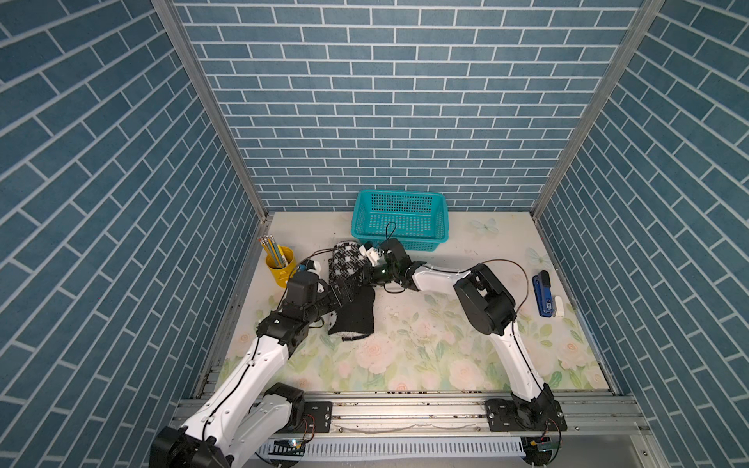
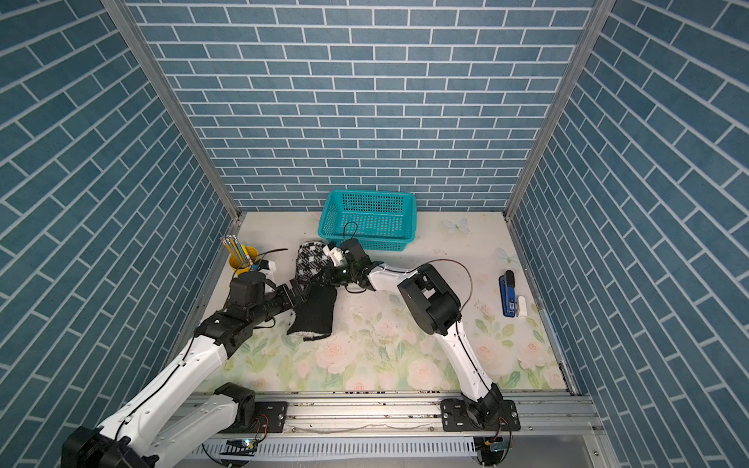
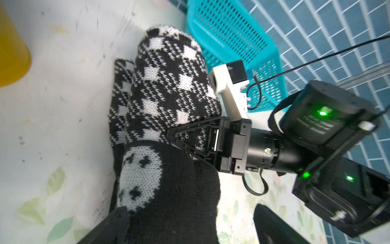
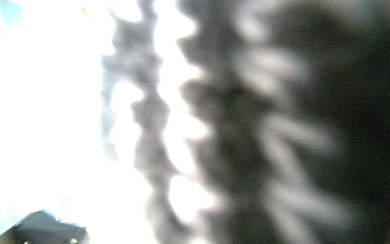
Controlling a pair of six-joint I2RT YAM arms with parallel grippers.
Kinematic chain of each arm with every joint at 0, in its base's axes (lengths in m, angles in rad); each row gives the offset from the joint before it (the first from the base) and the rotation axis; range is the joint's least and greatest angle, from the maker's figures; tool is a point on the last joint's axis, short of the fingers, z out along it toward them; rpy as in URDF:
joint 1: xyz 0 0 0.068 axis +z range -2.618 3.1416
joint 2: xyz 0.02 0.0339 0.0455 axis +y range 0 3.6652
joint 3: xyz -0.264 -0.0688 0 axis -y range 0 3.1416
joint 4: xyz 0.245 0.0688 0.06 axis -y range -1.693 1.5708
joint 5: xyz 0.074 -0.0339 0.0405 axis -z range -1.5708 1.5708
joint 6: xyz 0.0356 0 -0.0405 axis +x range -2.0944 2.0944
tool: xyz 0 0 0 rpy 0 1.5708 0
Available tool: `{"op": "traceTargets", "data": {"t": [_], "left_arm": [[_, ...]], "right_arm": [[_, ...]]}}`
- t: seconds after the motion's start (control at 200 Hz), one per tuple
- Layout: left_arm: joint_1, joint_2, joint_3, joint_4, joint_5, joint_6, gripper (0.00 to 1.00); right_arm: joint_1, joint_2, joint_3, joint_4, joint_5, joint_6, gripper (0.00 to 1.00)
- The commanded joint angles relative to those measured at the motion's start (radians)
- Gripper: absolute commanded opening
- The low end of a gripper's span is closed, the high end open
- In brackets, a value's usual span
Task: Roll up the scarf and place it into the basket
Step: Pick up the scarf at the center of the board, then place the scarf in the basket.
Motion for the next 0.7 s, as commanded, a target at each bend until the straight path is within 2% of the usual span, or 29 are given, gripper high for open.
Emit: {"op": "traceTargets", "data": {"t": [0.0,0.09,0.26,0.45,0.56,0.695], "left_arm": [[-0.005,-0.025,0.039,-0.128,-0.009,0.048,1.00],[-0.004,-0.040,0.066,-0.137,-0.007,0.057,1.00],[-0.005,-0.047,0.055,-0.140,-0.012,0.060,1.00],[-0.005,-0.045,0.038,-0.130,-0.010,0.059,1.00],[-0.004,-0.043,0.036,-0.129,-0.017,0.062,1.00],[-0.005,-0.026,0.031,-0.104,-0.006,0.061,1.00]], "right_arm": [[-0.091,-0.093,0.119,-0.075,0.020,-0.090,0.00],[-0.144,-0.094,0.204,-0.081,0.006,-0.083,0.00],[-0.222,-0.088,0.331,0.034,-0.084,0.033,0.00],[-0.328,-0.044,0.359,0.484,-0.157,0.409,0.00],[-0.377,-0.018,0.383,0.612,-0.118,0.516,0.00],[-0.422,0.030,0.368,0.736,0.016,0.589,0.00]]}}
